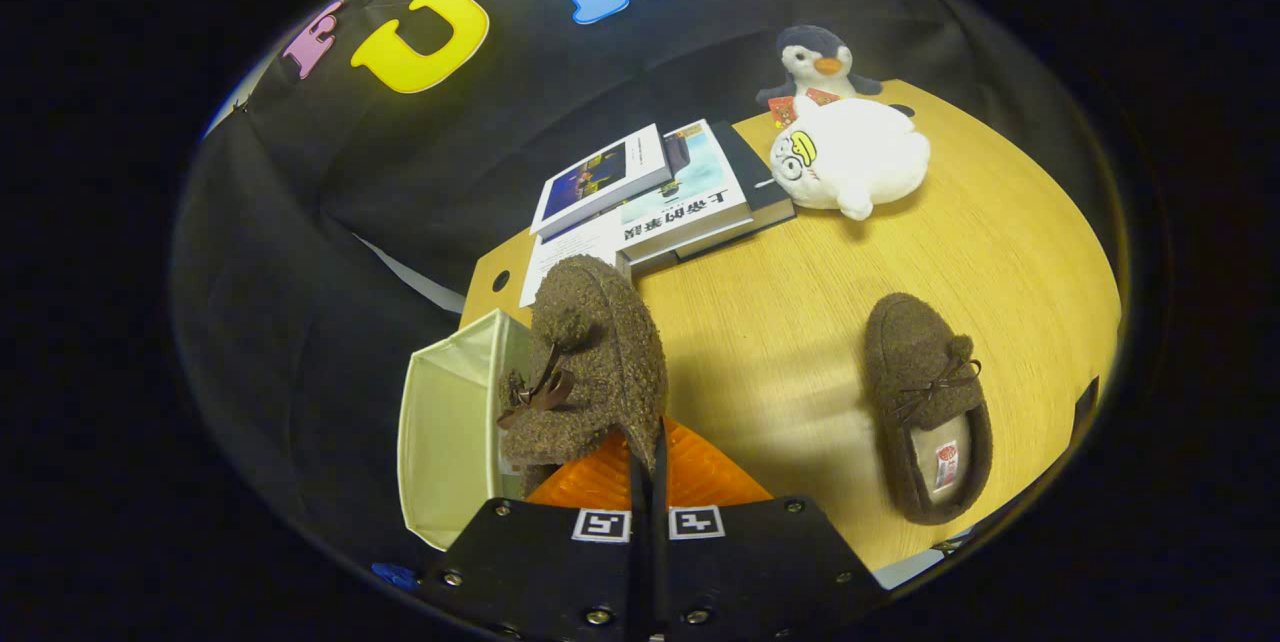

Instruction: Open the storage box then place both shoes into the box .Put the left shoe in first, then the right shoe, with the right side of both shoes facing outward in a uniform manner.

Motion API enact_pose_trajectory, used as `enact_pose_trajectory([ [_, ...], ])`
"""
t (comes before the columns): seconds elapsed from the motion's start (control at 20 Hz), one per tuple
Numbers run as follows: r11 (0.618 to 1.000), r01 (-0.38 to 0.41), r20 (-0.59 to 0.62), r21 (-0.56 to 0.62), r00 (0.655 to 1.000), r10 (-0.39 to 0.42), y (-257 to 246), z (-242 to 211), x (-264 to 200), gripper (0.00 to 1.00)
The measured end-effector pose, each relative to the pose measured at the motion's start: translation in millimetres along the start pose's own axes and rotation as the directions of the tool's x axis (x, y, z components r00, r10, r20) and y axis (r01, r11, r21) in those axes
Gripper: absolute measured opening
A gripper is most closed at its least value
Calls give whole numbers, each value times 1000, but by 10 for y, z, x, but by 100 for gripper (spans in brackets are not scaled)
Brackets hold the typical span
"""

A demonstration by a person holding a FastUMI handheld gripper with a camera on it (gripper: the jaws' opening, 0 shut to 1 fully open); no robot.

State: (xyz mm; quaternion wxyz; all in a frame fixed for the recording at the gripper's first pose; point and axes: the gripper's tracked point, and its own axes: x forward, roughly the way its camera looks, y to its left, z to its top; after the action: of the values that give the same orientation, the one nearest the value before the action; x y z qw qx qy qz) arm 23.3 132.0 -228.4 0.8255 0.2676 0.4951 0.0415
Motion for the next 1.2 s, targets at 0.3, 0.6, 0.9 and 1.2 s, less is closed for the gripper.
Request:
enact_pose_trajectory([
  [0.3, 998, -60, 18, 6, 998, 60, 528, 23, -31, 0],
  [0.6, 994, -107, 14, -4, 994, 107, 1057, -126, 101, 0],
  [0.9, 995, -97, -18, -30, 995, 96, 1399, -476, 419, 0],
  [1.2, 997, -38, -51, -61, 998, 35, 1531, -812, 793, 0],
])
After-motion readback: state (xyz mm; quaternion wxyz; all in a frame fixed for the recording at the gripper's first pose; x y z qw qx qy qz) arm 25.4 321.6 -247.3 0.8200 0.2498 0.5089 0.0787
